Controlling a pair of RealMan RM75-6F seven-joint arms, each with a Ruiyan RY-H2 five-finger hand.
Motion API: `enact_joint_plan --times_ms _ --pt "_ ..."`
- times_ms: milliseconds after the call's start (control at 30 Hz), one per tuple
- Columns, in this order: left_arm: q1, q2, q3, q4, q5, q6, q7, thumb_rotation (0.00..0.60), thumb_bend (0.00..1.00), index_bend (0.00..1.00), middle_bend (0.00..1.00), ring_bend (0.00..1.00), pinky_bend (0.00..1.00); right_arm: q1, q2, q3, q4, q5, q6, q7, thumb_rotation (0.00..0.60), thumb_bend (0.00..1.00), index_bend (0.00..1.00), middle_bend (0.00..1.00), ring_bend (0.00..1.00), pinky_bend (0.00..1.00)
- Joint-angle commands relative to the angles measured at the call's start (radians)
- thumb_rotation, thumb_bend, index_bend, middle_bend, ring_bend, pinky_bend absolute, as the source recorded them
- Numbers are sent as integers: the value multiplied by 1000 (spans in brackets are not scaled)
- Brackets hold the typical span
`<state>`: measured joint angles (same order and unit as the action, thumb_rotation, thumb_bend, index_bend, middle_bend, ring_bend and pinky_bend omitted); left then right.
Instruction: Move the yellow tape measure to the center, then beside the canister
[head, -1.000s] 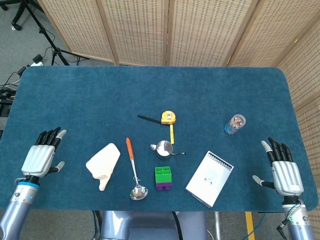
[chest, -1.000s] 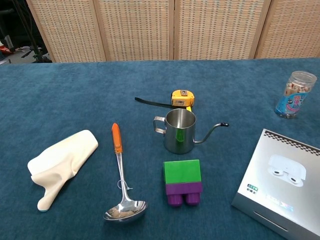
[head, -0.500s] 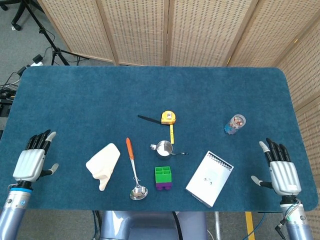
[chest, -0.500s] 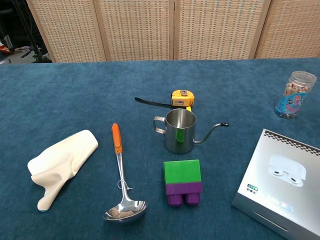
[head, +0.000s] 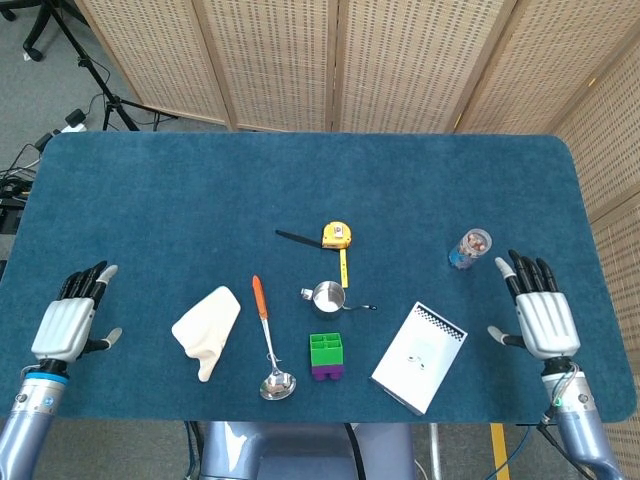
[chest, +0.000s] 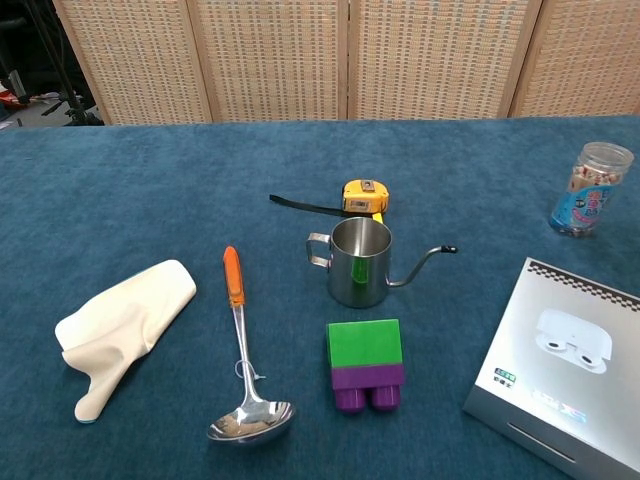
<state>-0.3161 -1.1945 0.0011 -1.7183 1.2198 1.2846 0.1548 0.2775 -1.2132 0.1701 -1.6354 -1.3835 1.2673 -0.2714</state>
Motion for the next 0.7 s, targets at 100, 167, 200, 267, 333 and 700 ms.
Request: enact_joint_plan --times_ms 100,167,200,267,333,700 --pt "-4 -7 -14 39 -30 -36 -16 600 260 32 0 0 3 130 16 87 -47 61 -116 -114 600 44 0 0 0 0" --pt "-5 -13 -20 52 -40 -44 -16 600 261 32 0 0 3 168 6 110 -43 85 -148 -135 600 50 1 0 0 0" --pt "-6 -17 -24 59 -47 -49 -18 600 261 32 0 0 3 194 -2 123 -37 102 -170 -150 600 51 4 0 0 0" --pt "-6 -22 -30 68 -52 -56 -23 600 261 32 0 0 3 237 -20 140 -21 133 -205 -175 600 51 15 0 0 0" --pt "-5 -24 -34 74 -53 -63 -27 600 260 32 0 0 3 280 -41 154 1 158 -236 -195 600 53 36 0 0 0" --pt "-6 -33 -52 98 -79 -109 -41 600 264 32 0 0 3 505 -181 196 130 339 -384 -310 600 53 124 21 0 0"
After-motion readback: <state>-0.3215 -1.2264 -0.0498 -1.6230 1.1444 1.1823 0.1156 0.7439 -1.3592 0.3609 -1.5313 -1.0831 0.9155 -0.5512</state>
